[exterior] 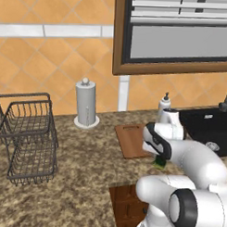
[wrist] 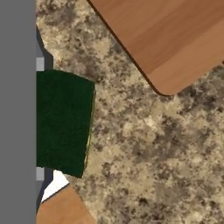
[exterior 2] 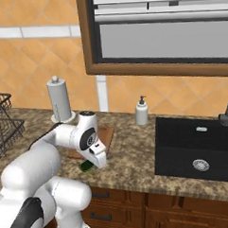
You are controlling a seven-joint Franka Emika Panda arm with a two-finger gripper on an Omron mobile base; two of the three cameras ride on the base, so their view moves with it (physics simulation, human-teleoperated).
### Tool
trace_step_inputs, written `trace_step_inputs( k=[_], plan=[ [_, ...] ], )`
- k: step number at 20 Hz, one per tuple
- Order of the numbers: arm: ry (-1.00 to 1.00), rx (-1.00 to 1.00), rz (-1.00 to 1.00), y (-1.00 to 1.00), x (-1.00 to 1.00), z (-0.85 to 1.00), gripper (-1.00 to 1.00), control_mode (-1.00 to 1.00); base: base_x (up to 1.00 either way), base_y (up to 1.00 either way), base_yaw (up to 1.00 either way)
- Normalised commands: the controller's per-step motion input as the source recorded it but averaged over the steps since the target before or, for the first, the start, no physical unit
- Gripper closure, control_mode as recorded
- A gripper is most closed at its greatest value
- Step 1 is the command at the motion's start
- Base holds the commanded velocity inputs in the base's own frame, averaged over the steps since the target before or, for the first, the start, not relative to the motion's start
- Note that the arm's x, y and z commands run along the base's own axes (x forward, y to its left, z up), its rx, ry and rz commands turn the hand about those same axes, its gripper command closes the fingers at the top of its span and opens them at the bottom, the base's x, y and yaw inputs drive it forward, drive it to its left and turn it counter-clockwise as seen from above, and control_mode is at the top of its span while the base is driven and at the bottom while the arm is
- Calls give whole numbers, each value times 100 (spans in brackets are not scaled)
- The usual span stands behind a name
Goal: Pick up the sponge from the counter and clean the cutting board by briefly scrubbing or pressing down on the cutting board. Once finished, release the sponge.
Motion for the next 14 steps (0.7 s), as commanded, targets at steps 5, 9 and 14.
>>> trace_step_inputs(
  k=[5,9,14],
  plan=[
    [2,-7,-55,0,23,0,100,-100,0,0,0],
    [0,-21,-38,-4,53,12,100,-100,0,0,0],
    [7,-17,-28,-21,43,13,100,-100,0,0,0]
  ],
)
